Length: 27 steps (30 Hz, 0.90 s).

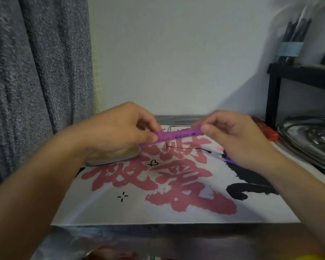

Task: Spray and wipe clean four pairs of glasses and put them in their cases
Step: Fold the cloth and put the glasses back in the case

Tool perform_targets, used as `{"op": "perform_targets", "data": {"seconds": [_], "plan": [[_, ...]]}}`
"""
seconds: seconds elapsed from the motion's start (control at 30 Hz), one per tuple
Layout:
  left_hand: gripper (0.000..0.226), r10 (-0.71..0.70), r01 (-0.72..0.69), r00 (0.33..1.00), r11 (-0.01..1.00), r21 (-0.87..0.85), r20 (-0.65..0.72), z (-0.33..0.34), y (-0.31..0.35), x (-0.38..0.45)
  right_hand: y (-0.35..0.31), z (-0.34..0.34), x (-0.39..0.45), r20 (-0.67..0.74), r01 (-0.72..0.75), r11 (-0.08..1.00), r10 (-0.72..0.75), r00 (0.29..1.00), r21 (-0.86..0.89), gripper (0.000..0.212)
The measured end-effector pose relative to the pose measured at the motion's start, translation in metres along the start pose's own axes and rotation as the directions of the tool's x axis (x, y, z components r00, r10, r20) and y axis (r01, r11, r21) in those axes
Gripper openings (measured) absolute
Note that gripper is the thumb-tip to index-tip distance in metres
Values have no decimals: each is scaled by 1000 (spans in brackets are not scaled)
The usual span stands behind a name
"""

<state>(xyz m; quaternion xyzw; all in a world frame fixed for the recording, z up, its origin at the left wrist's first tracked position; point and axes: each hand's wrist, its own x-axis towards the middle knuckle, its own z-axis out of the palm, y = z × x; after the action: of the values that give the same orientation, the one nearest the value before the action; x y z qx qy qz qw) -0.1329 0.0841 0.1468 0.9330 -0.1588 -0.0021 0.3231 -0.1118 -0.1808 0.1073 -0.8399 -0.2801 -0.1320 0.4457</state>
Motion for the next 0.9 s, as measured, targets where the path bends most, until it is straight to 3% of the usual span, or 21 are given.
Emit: {"op": "perform_targets", "data": {"seconds": [0.17,0.23,0.5,0.63,0.83,0.9], "plan": [[13,-41,24,971,997,78,234,83,-39,-48,44,32,-79,357,30,981,41,933,-191,16],[14,-44,26,975,996,84,219,104,-49,-65,53,38,-97,400,40,981,41,916,-192,8],[14,-219,210,975,961,-177,-31,98,-47,-35,54,48,-44,236,-160,976,193,952,-148,20],[14,-322,326,940,945,21,-111,100,-62,3,71,68,-8,191,-221,927,286,939,-303,19],[4,-321,333,934,941,56,-159,110,-72,9,74,78,0,161,-233,876,325,932,-422,10],[19,-282,308,936,946,103,-209,113,-74,7,74,79,0,150,-244,859,343,927,-451,7]]}}
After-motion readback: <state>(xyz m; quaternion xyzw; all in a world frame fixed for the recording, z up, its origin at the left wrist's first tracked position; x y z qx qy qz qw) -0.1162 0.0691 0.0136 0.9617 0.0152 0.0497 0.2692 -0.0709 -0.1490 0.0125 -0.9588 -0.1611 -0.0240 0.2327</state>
